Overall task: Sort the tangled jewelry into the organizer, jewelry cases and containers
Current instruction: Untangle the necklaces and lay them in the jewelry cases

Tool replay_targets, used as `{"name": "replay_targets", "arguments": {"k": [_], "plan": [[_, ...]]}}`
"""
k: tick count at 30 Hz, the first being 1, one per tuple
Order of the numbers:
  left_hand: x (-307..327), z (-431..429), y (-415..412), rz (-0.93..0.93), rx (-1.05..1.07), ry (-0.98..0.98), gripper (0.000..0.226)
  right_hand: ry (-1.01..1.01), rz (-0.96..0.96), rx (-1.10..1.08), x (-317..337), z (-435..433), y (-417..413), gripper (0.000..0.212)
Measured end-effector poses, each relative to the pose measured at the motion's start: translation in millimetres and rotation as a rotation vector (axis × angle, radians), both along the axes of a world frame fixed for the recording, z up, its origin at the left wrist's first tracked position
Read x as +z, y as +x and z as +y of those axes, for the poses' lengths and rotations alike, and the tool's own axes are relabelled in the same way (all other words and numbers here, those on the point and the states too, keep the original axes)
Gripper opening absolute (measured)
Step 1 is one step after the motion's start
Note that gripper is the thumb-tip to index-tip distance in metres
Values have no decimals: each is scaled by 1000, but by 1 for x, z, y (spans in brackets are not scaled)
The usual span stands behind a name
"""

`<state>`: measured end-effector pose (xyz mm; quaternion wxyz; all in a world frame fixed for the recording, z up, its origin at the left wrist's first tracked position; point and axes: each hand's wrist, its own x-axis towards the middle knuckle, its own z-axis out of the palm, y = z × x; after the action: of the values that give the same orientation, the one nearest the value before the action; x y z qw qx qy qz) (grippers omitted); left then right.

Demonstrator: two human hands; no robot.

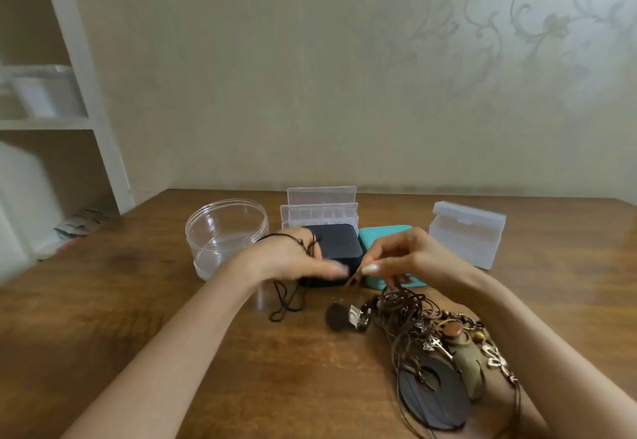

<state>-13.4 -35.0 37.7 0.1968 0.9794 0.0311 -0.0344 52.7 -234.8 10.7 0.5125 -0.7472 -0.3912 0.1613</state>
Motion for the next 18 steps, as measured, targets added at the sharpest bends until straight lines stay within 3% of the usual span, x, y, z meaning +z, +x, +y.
{"name": "replay_targets", "arguments": {"k": [3,5,7,10,15,18], "plan": [[23,-10,-11,361,-85,279,80,-74,-25,33,-3,5,0,3],[35,-11,-16,439,-147,438,74,-125,-52,60,-3,6,0,7],[45,-8,-18,450,-172,505,52,-179,-90,78,-4,8,-3,10],[52,5,-19,379,-171,359,8,-247,-134,88,-3,11,-7,10],[49,17,-26,122,-114,-19,18,-545,-258,106,1,7,-11,8],[49,16,-30,61,-116,15,12,-449,-371,14,6,10,-15,11]]}}
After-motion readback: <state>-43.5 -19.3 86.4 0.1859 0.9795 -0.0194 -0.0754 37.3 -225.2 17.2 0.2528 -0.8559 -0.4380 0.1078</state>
